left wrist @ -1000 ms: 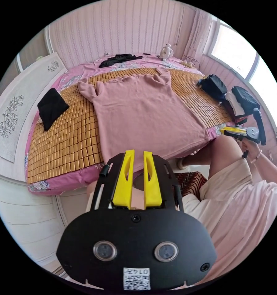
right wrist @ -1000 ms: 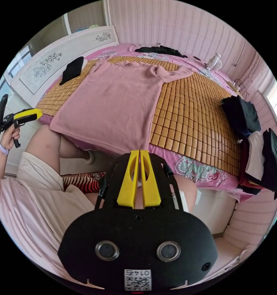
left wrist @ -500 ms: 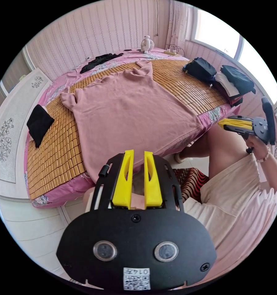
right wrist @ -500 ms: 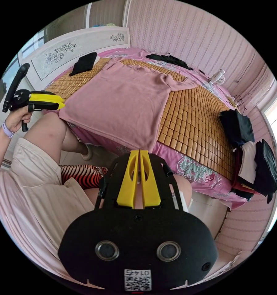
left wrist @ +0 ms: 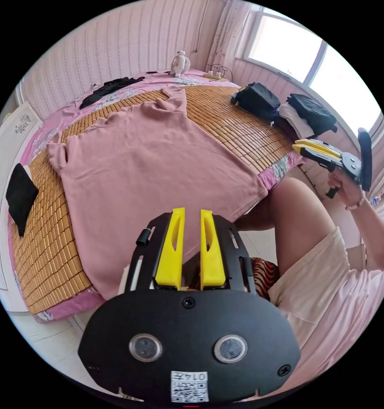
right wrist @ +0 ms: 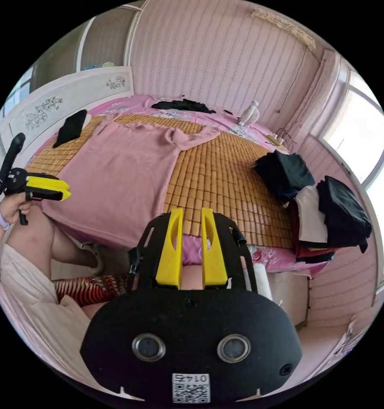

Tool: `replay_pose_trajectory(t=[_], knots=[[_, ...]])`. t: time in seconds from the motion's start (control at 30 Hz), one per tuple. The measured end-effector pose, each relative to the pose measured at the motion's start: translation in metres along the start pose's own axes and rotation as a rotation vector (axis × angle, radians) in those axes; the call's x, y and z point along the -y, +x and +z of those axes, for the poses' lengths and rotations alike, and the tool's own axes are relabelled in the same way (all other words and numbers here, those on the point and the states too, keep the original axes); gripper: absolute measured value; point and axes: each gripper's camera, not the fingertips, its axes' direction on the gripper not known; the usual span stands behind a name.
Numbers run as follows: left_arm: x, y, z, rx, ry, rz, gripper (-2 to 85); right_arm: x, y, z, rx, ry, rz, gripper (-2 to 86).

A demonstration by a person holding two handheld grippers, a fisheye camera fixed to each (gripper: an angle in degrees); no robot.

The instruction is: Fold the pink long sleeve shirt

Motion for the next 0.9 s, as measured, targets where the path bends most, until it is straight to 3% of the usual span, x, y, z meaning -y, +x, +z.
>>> replay_pose_trajectory(t=[0.1, 0.2, 0.37, 0.5, 0.57, 0.6, 0.63, 0.73, 0.9], knots=[[0.043, -0.012, 0.037, 0.009, -0.012, 0.037, 6.2, 0.037, 0.011, 0.033, -0.066, 0.075, -0.031, 7.4], [0.096, -0.033, 0.079, 0.021, 0.01, 0.038, 6.2, 0.095, 0.027, 0.089, -0.005, 0.104, -0.025, 7.4], [0.181, -0.072, 0.169, 0.052, -0.064, -0.005, 5.8, 0.211, 0.051, 0.22, 0.005, 0.06, -0.009, 11.5], [0.194, -0.065, 0.198, 0.036, -0.058, 0.042, 4.8, 0.279, 0.081, 0.333, 0.096, -0.075, 0.182, 16.2], [0.194, -0.059, 0.209, 0.054, -0.039, 0.047, 4.4, 0.287, 0.094, 0.364, 0.126, -0.126, 0.277, 13.4], [0.194, -0.058, 0.212, 0.058, -0.036, 0.049, 4.4, 0.288, 0.098, 0.379, 0.151, -0.167, 0.281, 5.9], [0.197, -0.056, 0.217, 0.065, -0.038, 0.055, 4.3, 0.285, 0.098, 0.387, 0.191, -0.199, 0.234, 1.7], [0.208, -0.054, 0.232, 0.064, -0.065, 0.063, 3.9, 0.265, 0.105, 0.375, 0.169, -0.15, 0.082, 0.2], [0.233, -0.056, 0.237, 0.018, -0.097, 0.012, 1.0, 0.187, 0.154, 0.276, 0.204, -0.075, 0.223, 0.7]])
